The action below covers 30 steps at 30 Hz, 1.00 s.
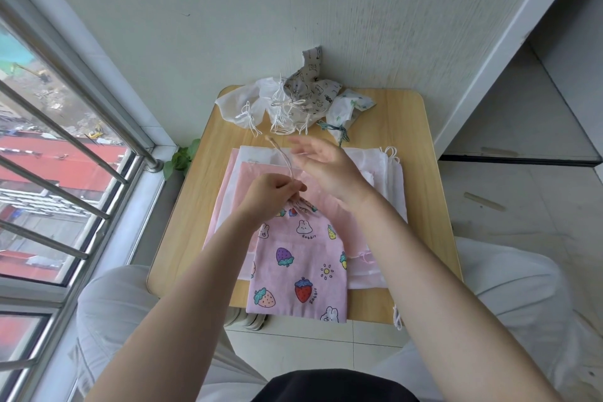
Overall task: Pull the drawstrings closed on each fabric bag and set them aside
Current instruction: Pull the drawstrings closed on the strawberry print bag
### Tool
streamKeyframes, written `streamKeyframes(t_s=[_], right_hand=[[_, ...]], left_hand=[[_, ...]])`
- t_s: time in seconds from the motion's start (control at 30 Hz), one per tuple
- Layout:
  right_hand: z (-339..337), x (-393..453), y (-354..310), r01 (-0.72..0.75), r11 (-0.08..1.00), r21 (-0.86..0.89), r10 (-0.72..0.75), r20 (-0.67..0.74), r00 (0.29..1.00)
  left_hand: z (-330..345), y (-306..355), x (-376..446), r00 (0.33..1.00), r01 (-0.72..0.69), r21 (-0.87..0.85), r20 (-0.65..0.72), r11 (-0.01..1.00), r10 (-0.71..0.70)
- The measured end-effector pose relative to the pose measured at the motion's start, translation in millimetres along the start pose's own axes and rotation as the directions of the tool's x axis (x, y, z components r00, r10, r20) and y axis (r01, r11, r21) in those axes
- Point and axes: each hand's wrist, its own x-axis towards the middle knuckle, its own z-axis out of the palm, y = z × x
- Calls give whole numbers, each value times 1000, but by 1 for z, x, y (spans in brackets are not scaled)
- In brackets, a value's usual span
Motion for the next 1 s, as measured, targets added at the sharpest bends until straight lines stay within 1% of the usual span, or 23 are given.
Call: streamKeyframes(t_s=[0.07, 0.1, 0.17, 0.23, 0.3, 0.37, 0.5, 0.6, 0.7, 0.77, 0.87, 0.93, 1.0], right_hand=[[-3, 2, 10, -2, 993, -116, -7, -82, 997], [-3, 2, 14, -34, 982, -185, 18, -90, 996], [0, 1, 23, -93, 960, -262, 73, -86, 994], [4, -2, 27, -94, 945, -314, 69, -88, 994], [5, -4, 27, -53, 928, -368, 22, -86, 996], [4, -4, 26, -33, 908, -418, 2, -74, 997], [3, -2, 26, 26, 871, -491, -21, 16, 1000], [-4, 1, 31, 20, 858, -513, 7, 50, 999], [-11, 1, 38, -36, 878, -478, 76, 64, 995], [-12, 0, 40, -61, 889, -455, 104, 72, 992], [-8, 1, 39, -56, 902, -428, 95, 70, 993], [-4, 0, 35, -53, 918, -394, 87, 70, 994], [0, -1, 32, -25, 916, -401, 60, 74, 995]], left_hand=[[-2, 3, -1, 998, 50, -130, 33, 990, -46], [-4, 5, -1, 996, 78, -181, 57, 980, -69], [-7, 8, -1, 988, 127, -237, 115, 963, -102], [-9, 9, 0, 979, 169, -279, 158, 945, -128], [-10, 9, 0, 972, 198, -289, 179, 937, -151], [-10, 8, -1, 970, 202, -263, 188, 944, -155], [-8, 4, -4, 974, 176, -235, 182, 956, -135], [-8, -5, -4, 980, 154, -244, 162, 957, -116], [-9, -16, -2, 987, 140, -270, 108, 953, -115], [-7, -18, 0, 992, 125, -258, 67, 958, -111], [-4, -17, 1, 998, 64, -249, -3, 966, -67], [-4, -15, 1, 1000, 22, -251, 2, 968, -22], [-3, -13, 2, 1000, -10, -218, 16, 976, 14]])
